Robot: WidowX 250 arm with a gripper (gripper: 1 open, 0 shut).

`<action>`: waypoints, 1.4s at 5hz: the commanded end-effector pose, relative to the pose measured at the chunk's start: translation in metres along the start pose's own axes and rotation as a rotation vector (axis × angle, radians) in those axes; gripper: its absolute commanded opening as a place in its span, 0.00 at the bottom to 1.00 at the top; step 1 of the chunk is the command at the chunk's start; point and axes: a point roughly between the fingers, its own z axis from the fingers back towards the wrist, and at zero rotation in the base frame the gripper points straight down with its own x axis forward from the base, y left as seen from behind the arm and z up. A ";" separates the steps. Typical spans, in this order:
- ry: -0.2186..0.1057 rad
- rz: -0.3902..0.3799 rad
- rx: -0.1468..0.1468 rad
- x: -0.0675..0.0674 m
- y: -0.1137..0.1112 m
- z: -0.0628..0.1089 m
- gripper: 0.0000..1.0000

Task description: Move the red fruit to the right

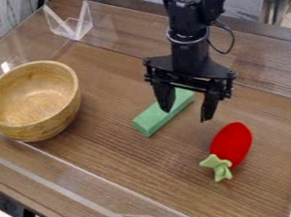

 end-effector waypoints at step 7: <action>-0.259 -0.131 -0.028 0.068 0.063 0.071 1.00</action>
